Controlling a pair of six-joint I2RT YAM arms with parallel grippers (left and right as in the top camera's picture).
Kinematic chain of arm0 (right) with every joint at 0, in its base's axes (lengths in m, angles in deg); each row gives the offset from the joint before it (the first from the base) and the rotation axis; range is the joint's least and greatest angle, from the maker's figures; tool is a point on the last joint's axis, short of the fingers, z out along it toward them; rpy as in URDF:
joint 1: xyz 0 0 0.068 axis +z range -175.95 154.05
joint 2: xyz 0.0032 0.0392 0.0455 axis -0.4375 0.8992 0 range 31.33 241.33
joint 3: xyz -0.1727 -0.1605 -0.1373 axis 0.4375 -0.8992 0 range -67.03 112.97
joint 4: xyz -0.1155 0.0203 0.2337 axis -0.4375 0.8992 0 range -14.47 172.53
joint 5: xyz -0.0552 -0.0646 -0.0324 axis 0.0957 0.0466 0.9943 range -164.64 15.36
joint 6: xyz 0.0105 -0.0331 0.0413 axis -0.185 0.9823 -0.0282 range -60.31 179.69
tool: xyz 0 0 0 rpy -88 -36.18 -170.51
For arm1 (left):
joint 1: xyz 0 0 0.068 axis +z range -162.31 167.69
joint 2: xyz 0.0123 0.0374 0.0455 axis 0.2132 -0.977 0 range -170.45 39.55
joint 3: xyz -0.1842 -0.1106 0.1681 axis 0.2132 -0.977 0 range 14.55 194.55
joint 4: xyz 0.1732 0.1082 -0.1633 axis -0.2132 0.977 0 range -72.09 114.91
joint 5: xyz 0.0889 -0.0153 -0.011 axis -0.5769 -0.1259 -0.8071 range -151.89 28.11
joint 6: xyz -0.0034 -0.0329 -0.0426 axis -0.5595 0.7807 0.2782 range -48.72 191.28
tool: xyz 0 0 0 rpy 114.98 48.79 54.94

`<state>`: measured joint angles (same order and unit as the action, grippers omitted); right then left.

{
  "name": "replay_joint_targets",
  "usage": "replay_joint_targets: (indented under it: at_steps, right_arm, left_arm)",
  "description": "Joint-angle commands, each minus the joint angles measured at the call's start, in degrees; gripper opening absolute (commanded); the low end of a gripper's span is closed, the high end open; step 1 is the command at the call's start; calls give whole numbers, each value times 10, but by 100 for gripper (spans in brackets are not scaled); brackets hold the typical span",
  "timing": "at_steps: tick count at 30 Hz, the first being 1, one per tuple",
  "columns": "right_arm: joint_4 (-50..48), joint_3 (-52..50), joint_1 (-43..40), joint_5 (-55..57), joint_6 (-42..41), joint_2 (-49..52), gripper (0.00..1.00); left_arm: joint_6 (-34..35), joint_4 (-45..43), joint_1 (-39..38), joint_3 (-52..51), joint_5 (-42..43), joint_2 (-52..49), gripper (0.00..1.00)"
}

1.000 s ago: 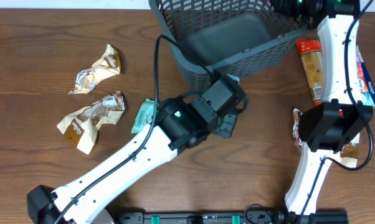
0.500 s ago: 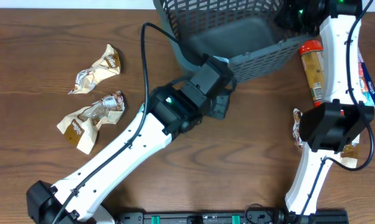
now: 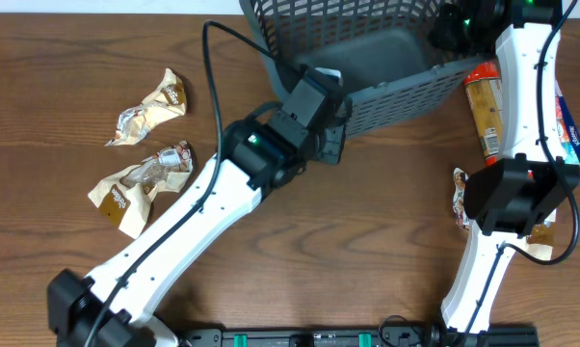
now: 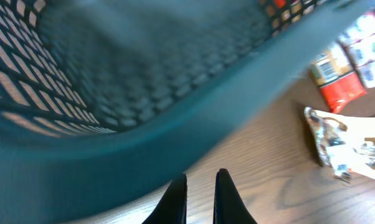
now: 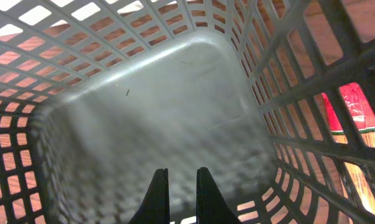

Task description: Pack container

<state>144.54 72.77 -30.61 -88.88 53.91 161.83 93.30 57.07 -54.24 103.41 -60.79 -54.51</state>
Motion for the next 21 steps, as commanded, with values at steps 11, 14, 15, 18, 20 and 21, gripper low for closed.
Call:
replay_joint_targets:
  at_steps: [11, 14, 15, 18, 20, 21]
  right_arm:
    - [19, 8, -5, 7, 18, -6, 1]
    - [24, 8, -3, 7, 20, -6, 1]
    - [26, 8, -2, 7, 23, -6, 1]
    - [29, 8, -1, 7, 23, -6, 1]
    - [30, 8, -1, 7, 23, -6, 1]
    - [30, 8, -1, 7, 23, -6, 1]
  left_arm:
    - [-19, -16, 34, 9, -7, -34, 6]
    - [-19, -20, 45, 9, -7, -34, 6]
    - [-19, -21, 50, 9, -7, -34, 6]
    - [-19, -22, 62, 9, -7, -34, 6]
    - [-21, -22, 70, 9, -6, -34, 6]
    - [-23, -22, 75, 9, -7, -34, 6]
